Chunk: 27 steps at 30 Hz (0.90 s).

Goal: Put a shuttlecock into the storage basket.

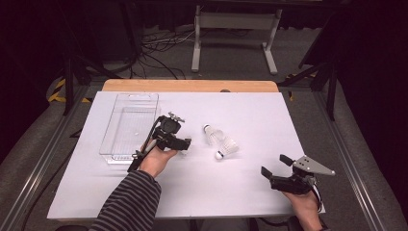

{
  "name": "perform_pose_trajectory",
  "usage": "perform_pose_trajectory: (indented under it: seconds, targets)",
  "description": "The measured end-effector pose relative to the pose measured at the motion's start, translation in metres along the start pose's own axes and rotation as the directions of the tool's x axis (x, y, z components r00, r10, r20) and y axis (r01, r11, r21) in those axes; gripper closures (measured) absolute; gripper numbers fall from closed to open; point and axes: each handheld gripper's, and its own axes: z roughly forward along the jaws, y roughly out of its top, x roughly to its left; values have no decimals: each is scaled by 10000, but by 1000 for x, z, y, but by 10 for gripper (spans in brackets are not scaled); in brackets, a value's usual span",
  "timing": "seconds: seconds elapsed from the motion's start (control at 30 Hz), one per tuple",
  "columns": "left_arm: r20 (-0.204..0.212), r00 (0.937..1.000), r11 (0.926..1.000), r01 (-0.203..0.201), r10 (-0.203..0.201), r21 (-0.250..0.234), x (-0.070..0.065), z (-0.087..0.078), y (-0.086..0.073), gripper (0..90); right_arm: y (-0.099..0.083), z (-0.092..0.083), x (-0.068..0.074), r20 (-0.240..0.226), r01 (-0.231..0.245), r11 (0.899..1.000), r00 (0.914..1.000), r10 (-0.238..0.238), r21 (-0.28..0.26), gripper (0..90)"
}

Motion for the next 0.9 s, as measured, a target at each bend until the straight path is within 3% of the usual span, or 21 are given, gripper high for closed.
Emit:
perform_pose_trajectory:
  seconds: [0.27, 0.63, 0.9]
  targets:
    - [-218, 9998, 9985, 49, -38, 542, -1, 12, 3, 341, 0, 0, 0, -26, 8, 10000, 10000, -8, 45, 100]
    - [-239, 9996, 9958, 165, -144, 896, 4, 19, 3, 425, 0, 1, 0, -41, 21, 9999, 10000, -21, 104, 100]
    - [-371, 9993, 9935, 16, 27, 1141, 3, 24, 3, 481, -1, 2, 0, -49, 21, 9999, 10000, -20, 134, 100]
